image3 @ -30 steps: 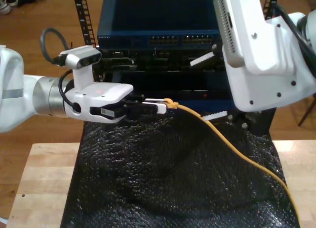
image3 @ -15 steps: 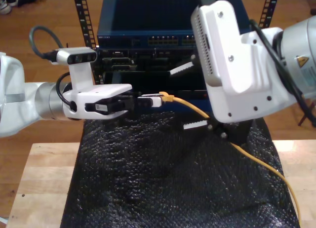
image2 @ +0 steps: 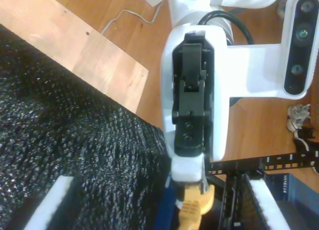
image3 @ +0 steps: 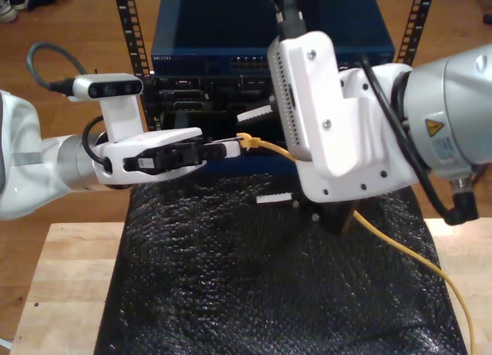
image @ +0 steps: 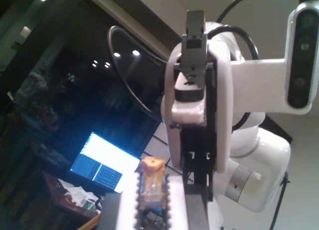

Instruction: Grab the cable and plug it in

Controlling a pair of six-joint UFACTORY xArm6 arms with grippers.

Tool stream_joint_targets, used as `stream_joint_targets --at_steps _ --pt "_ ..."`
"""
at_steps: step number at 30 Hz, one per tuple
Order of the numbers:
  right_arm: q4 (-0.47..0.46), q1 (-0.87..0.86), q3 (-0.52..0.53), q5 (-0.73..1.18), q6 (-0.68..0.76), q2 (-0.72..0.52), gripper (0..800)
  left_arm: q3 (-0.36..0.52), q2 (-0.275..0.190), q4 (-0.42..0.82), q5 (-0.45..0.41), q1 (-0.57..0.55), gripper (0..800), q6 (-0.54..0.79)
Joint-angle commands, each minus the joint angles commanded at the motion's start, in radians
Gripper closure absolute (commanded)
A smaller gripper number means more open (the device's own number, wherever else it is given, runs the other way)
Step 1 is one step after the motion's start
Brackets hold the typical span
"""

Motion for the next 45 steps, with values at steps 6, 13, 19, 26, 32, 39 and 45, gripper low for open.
stream_joint_targets --at_steps 6,13,19,26,32,39,45 --pt "0.0 0.0 0.005 -0.034 0.003 -0.011 178 0.0 0.0 0.0 0.023 0.0 792 0.0" --pt "0.002 0.0 0.005 -0.034 0.005 -0.02 312 0.002 0.002 0.0 0.043 -0.003 792 0.002" --pt "0.003 0.002 0.005 -0.034 0.006 -0.021 357 0.002 0.002 0.002 0.055 -0.003 792 0.0" --pt "0.003 0.002 0.005 -0.034 0.006 -0.021 418 0.002 0.003 0.002 0.072 -0.008 792 0.0" --pt "0.003 0.002 0.005 -0.034 0.008 -0.023 477 0.002 0.003 0.002 0.075 -0.009 792 0.0" --pt "0.029 0.002 0.005 -0.032 0.006 -0.023 489 0.002 0.003 0.002 0.077 -0.011 792 -0.003" --pt "0.029 0.002 0.005 -0.031 0.005 -0.023 500 0.002 0.005 0.002 0.078 -0.011 792 -0.018"
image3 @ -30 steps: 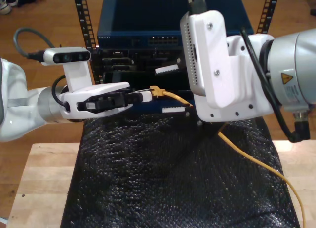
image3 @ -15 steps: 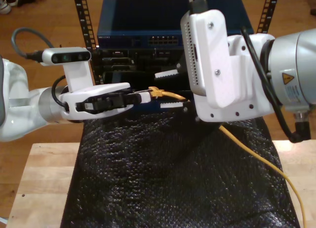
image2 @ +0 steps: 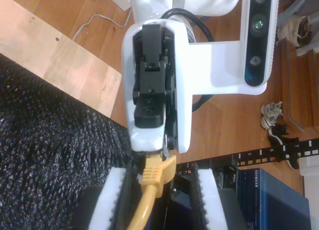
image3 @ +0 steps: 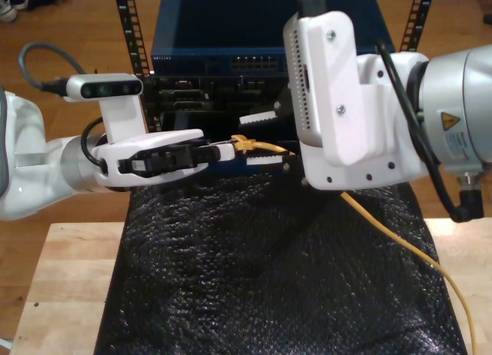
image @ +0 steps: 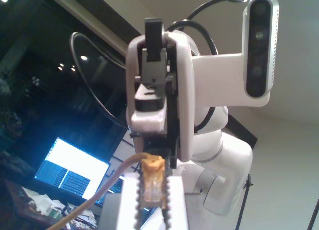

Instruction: Grab the cable and plug it in

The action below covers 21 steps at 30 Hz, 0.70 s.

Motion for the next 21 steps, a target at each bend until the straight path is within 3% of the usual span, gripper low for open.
stream_joint_targets --at_steps 21 --pt "0.002 0.003 0.002 0.003 0.0 -0.006 563 -0.002 0.011 0.0 0.017 0.0 786 -0.028"
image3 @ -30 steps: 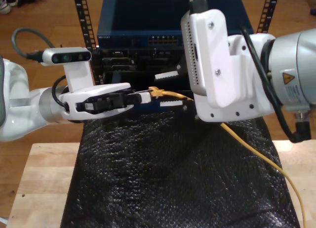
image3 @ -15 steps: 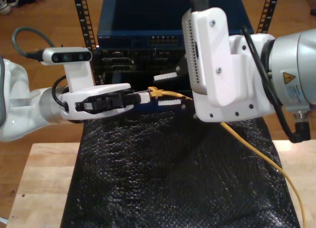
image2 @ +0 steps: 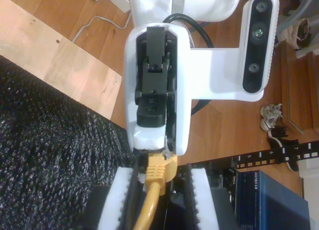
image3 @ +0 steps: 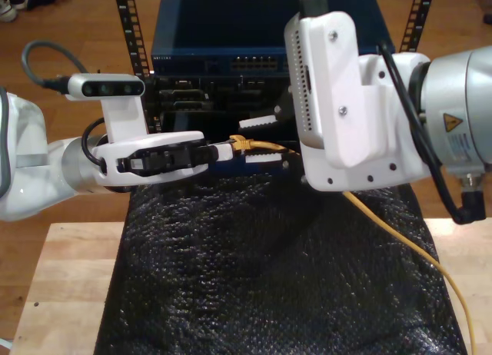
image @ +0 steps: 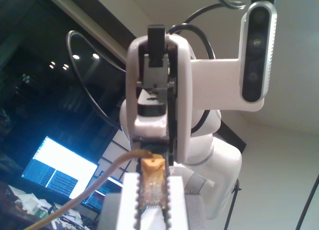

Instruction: Grab the cable and plug it in

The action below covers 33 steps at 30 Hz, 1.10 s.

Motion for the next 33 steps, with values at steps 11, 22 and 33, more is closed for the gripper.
stream_joint_targets --at_steps 11,22,33 --pt "0.0 0.014 0.0 0.0 0.0 0.0 575 0.0 0.0 0.0 0.002 0.0 786 -0.002" --pt "0.0 0.014 0.005 0.0 0.0 0.0 647 0.0 0.0 0.0 0.002 0.0 784 -0.002" --pt "0.0 0.014 0.006 0.0 0.002 -0.002 783 -0.002 -0.002 0.0 0.002 0.0 741 -0.002"
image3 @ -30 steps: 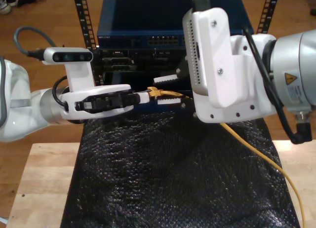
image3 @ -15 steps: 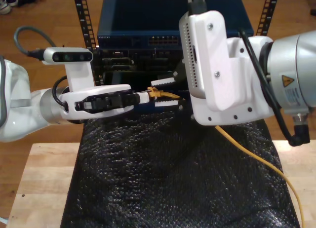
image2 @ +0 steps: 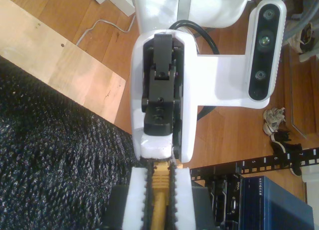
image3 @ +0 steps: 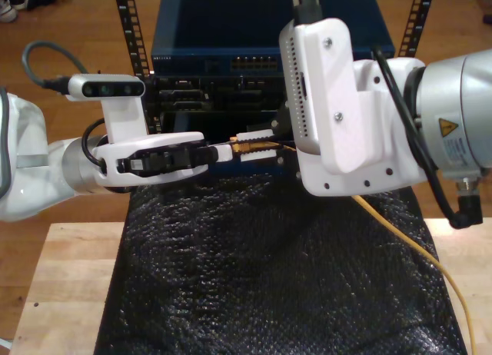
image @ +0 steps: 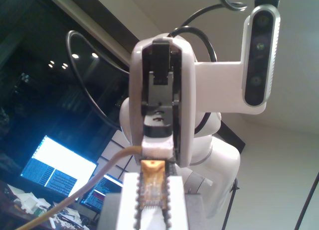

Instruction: Grab the cable and plug it in

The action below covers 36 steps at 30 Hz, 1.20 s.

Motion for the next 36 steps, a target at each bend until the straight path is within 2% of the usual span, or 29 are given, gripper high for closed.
stream_joint_targets --at_steps 1,3,4,5,9,10,13,22,28,36 --pt "0.0 0.0 0.0 0.0 0.0 0.0 790 0.0 0.0 0.0 0.0 0.0 667 0.0" --pt "0.0 0.0 0.0 -0.002 0.0 0.0 793 0.002 0.0 0.0 0.0 0.0 436 0.002" --pt "0.002 -0.002 0.0 -0.002 0.0 0.0 796 0.002 0.0 0.0 0.002 0.0 372 0.002" --pt "0.002 0.0 0.0 -0.002 0.0 0.0 798 0.002 0.0 0.0 0.006 0.0 338 0.002" --pt "0.003 0.0 0.0 -0.003 0.002 0.002 799 0.0 0.0 0.0 0.008 0.0 291 0.0" --pt "0.003 -0.002 0.0 -0.003 0.002 0.002 799 0.0 0.0 0.0 0.006 0.0 252 0.0" --pt "0.005 -0.003 -0.003 -0.005 0.015 0.011 799 -0.002 -0.002 -0.002 -0.002 0.002 28 0.0" --pt "-0.002 -0.028 -0.051 -0.002 0.126 0.097 799 -0.037 -0.006 0.002 -0.06 0.055 11 0.006" --pt "0.0 -0.181 -0.064 0.031 0.192 0.129 800 -0.13 -0.006 0.009 -0.126 0.143 8 0.009" --pt "-0.002 -0.376 -0.083 0.166 0.224 0.189 800 -0.216 -0.008 0.172 -0.235 0.195 3 0.021"
